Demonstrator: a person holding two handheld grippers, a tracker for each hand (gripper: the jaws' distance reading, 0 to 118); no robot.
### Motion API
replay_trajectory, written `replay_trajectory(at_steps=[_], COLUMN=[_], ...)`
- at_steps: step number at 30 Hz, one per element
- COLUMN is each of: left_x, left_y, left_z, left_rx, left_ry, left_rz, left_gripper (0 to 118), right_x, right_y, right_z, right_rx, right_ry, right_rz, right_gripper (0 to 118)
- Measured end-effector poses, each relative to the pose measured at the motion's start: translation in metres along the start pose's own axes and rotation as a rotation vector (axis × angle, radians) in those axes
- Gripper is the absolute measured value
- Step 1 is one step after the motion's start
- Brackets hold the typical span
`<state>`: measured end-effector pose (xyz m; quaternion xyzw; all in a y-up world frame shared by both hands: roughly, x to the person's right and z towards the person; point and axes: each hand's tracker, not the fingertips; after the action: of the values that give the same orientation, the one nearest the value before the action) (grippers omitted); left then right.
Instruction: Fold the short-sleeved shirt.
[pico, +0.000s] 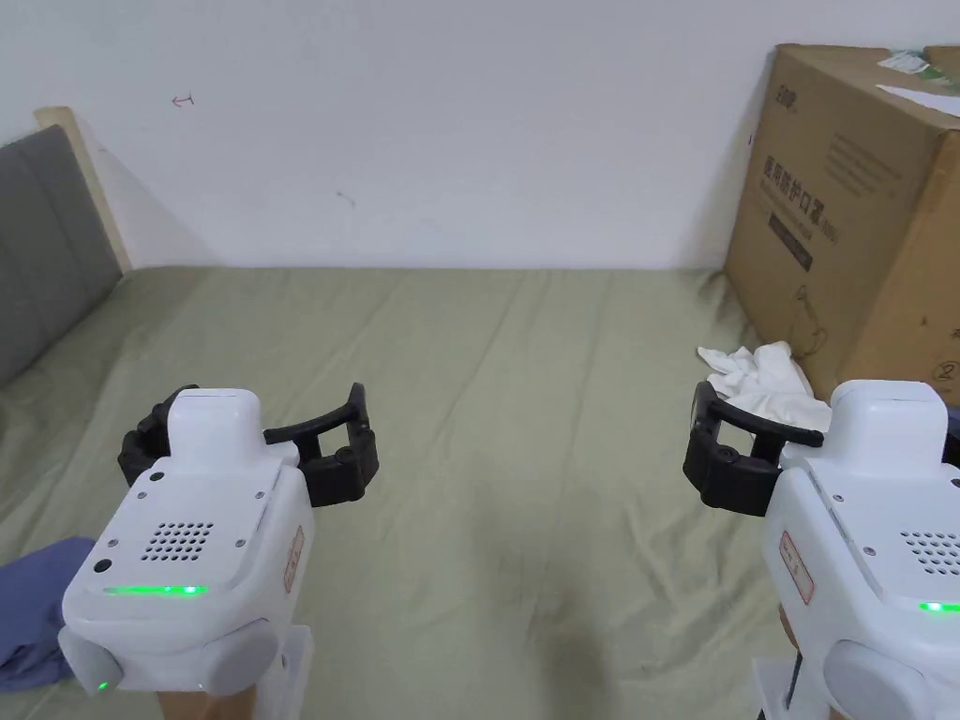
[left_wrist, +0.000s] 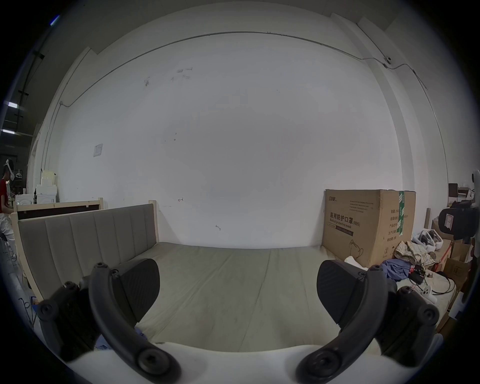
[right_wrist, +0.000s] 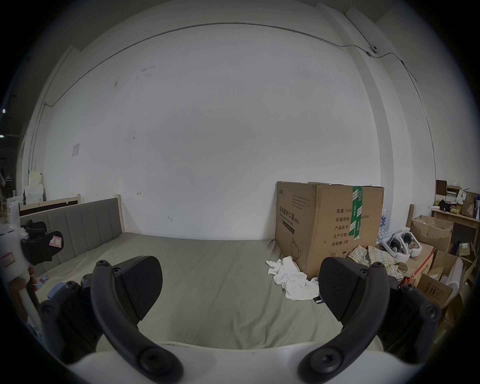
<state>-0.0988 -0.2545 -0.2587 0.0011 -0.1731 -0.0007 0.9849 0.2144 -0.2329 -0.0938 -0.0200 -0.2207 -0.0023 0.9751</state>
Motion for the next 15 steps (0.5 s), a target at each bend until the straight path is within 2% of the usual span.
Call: replay_trajectory(at_steps=[15], left_x=[-0.0009], left_y=[0.0001], left_z=[-0.0009], left_rx=[-0.003], left_ry=[-0.003], left_rz=[0.004], left_gripper=[118], right_x=[-0.002], right_y=[0.0004], right_z=[0.0], right_rx=[-0.007], right_ry=[-0.006], right_rz=[0.007], right_gripper=[118])
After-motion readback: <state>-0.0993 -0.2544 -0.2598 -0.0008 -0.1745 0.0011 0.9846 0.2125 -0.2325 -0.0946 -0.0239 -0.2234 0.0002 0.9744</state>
